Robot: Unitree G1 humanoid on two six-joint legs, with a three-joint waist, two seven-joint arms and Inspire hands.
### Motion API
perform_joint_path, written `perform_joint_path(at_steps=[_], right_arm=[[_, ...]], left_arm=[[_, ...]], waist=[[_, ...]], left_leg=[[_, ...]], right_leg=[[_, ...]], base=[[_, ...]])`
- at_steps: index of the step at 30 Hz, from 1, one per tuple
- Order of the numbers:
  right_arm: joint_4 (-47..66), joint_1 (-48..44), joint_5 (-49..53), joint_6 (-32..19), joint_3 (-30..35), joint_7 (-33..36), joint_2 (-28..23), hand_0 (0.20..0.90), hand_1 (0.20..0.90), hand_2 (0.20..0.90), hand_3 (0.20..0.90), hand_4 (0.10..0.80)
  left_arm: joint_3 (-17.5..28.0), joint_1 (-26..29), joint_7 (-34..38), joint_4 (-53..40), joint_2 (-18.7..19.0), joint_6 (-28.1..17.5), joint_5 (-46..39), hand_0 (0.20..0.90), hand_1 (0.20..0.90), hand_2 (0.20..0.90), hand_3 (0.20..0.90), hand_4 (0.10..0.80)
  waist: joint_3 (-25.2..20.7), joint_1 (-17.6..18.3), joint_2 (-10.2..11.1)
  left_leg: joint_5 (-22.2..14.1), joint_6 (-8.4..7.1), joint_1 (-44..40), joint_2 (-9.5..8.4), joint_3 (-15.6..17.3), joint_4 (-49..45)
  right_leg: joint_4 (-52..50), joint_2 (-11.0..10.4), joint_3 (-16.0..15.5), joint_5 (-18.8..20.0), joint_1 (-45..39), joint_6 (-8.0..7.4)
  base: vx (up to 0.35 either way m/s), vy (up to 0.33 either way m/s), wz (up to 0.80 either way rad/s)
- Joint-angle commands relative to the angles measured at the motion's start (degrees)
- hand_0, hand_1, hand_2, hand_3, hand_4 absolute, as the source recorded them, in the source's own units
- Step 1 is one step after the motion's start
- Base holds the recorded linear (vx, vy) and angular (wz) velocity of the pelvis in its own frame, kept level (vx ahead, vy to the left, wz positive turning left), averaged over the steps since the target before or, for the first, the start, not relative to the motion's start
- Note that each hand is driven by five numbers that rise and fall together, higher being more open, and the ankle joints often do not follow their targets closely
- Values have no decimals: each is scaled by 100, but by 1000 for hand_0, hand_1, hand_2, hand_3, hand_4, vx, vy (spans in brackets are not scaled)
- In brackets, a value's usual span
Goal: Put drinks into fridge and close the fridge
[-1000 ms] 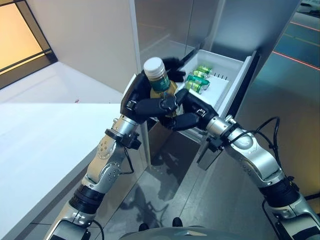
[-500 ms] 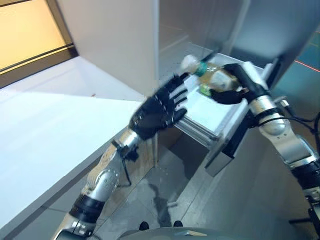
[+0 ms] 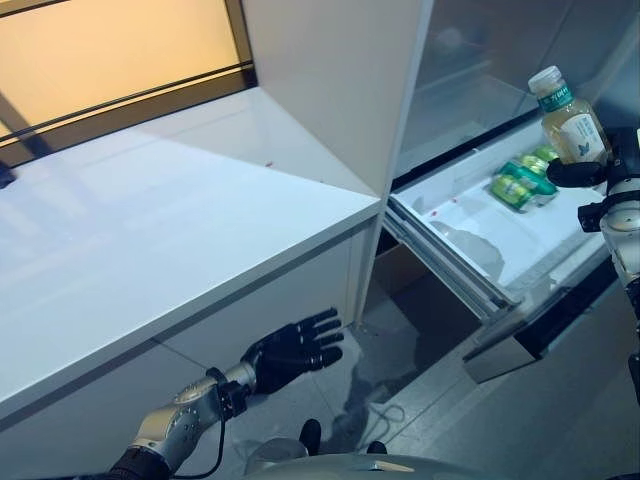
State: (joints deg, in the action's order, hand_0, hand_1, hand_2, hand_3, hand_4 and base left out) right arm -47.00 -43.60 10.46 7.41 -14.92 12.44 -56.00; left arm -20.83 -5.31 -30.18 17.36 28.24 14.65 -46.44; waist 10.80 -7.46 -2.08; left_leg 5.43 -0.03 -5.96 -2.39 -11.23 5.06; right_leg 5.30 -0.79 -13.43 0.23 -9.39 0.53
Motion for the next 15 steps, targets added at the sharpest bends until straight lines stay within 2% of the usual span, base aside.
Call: perform_joint_path(at_steps=[1,4,7,11,15], right_arm=[[98,-1549,92,-278,-393,83,-708,300,300,300,200,100],[-403,-1883,-7,-172,-581,-134,-556,300,300,300,200,100],[-654,-2065,-26,-78,-740,-218,-454,300,300,300,200,100],[-773,-2115,-39,380,-923,-491,-291,300,300,300,200,100],[-1188,-2072,-168,805,-1044,-1095,-160,300,300,300,200,100]], left_arm=[[-459,-1,-143,94,342,-872,523,900,900,900,900,800],[-512,225,142,920,238,-1300,850,900,900,900,900,800],[-512,365,392,1344,126,-1586,1038,900,900,900,900,800],[-291,465,745,1921,-154,-1974,1222,900,900,900,900,800],[-151,598,1015,2162,-280,-2178,1212,900,900,900,900,800]], waist=[[-453,-287,332],[-118,-349,266],[140,-370,231],[523,-362,200],[742,-375,197]], left_leg=[[-496,-132,253,51,256,-408],[-403,-148,639,42,152,-442],[-337,-148,859,59,125,-442],[-231,-143,1123,113,154,-376],[-160,-142,1259,159,214,-283]], right_leg=[[-501,-26,48,-290,241,24],[-509,-15,19,-235,601,37],[-510,9,31,-178,824,39],[-476,55,93,-64,1127,22],[-472,63,117,-2,1307,-2]], base=[[-110,-19,22],[-193,-41,18],[-191,-51,9],[-140,-36,1],[-85,-34,-2]])
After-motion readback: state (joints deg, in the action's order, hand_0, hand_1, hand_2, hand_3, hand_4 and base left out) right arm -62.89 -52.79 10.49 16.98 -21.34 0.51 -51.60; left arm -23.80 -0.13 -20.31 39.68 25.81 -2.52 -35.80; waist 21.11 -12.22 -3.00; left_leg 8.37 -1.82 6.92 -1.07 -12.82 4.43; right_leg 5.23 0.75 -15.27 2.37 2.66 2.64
